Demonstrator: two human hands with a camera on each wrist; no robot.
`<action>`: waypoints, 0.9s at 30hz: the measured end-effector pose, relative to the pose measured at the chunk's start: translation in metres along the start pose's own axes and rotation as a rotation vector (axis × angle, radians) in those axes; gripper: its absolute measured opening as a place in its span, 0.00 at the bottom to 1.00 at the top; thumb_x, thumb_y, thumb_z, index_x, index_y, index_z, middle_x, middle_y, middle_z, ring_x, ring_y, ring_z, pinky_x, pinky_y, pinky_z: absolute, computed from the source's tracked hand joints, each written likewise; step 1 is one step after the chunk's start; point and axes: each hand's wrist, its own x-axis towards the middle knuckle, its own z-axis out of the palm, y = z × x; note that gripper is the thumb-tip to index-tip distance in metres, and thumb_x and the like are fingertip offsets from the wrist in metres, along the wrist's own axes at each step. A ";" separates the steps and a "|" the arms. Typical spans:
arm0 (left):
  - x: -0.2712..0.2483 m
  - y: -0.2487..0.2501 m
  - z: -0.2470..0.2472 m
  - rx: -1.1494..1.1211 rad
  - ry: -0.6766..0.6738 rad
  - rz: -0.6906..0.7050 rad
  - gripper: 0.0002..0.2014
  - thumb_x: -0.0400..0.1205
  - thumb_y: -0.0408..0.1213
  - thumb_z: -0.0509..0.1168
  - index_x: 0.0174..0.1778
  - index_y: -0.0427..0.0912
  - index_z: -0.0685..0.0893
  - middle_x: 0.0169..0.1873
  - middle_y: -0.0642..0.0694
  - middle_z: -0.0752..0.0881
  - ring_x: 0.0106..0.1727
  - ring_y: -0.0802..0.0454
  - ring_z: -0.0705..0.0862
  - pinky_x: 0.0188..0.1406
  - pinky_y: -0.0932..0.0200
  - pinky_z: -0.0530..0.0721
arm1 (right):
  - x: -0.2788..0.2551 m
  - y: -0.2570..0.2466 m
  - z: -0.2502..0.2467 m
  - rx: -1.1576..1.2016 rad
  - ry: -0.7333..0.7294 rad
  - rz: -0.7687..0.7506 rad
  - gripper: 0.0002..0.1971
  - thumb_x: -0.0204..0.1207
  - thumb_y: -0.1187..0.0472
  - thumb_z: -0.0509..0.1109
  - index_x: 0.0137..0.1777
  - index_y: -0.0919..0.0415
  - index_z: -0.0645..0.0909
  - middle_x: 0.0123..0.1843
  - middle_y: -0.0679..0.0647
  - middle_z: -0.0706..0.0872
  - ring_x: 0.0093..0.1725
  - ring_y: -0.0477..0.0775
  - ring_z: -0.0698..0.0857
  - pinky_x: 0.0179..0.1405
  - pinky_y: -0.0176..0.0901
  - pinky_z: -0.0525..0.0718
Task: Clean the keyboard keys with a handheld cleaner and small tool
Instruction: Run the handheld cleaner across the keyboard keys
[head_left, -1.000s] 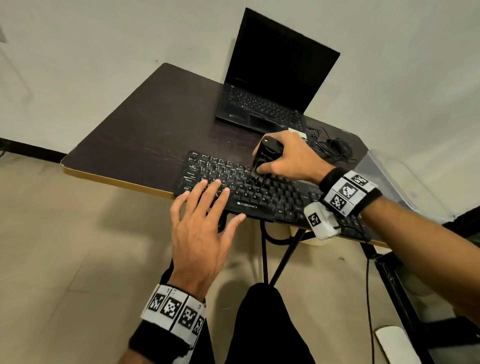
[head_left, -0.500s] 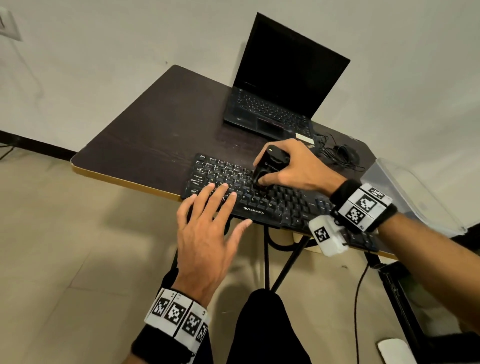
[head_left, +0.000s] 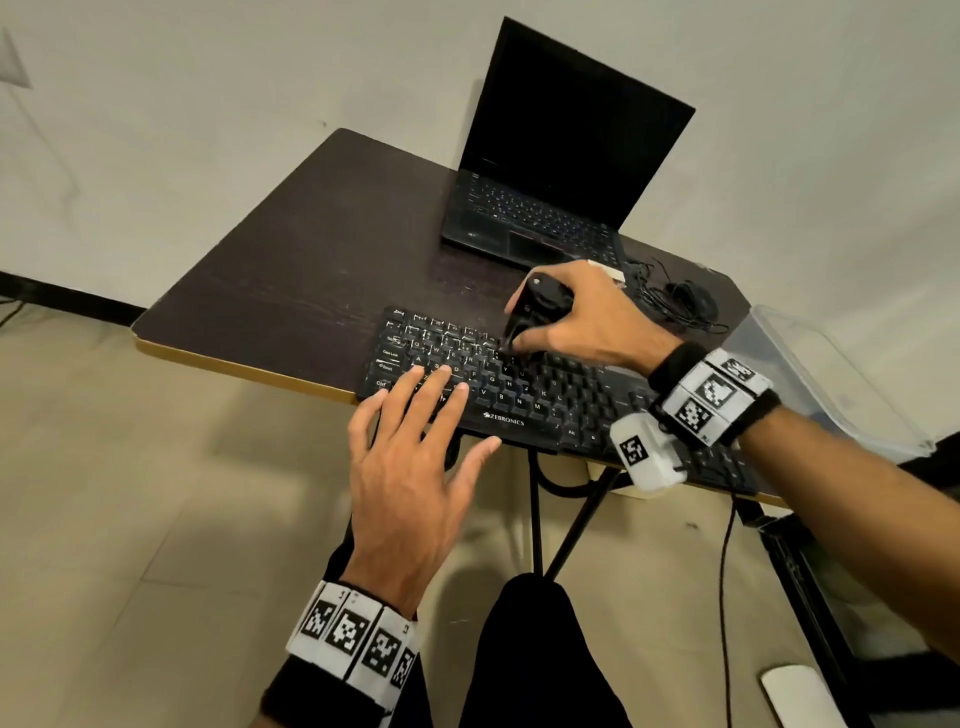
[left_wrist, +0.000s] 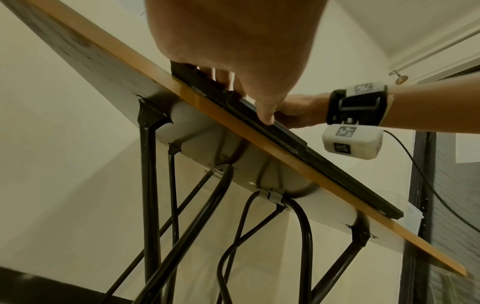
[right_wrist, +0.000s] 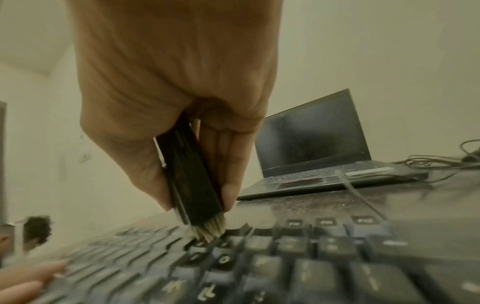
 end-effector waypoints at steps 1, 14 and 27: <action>0.000 0.000 0.000 0.002 -0.002 0.000 0.26 0.87 0.61 0.67 0.75 0.47 0.87 0.79 0.50 0.82 0.85 0.49 0.74 0.86 0.45 0.63 | -0.004 -0.004 0.003 0.007 -0.032 -0.024 0.13 0.69 0.59 0.88 0.52 0.55 0.91 0.45 0.49 0.95 0.44 0.48 0.93 0.49 0.47 0.93; 0.001 0.002 -0.003 0.003 -0.038 -0.011 0.27 0.87 0.61 0.64 0.76 0.47 0.86 0.80 0.49 0.81 0.85 0.49 0.73 0.86 0.44 0.62 | 0.009 -0.009 0.002 -0.073 0.056 0.017 0.11 0.66 0.58 0.85 0.47 0.57 0.90 0.42 0.51 0.94 0.43 0.57 0.93 0.48 0.57 0.92; 0.002 0.002 -0.002 0.012 -0.040 -0.012 0.27 0.87 0.61 0.65 0.76 0.48 0.86 0.80 0.50 0.81 0.85 0.49 0.73 0.86 0.46 0.60 | 0.011 -0.017 0.010 -0.023 0.007 0.104 0.15 0.64 0.53 0.85 0.47 0.59 0.90 0.43 0.51 0.95 0.45 0.57 0.94 0.51 0.61 0.93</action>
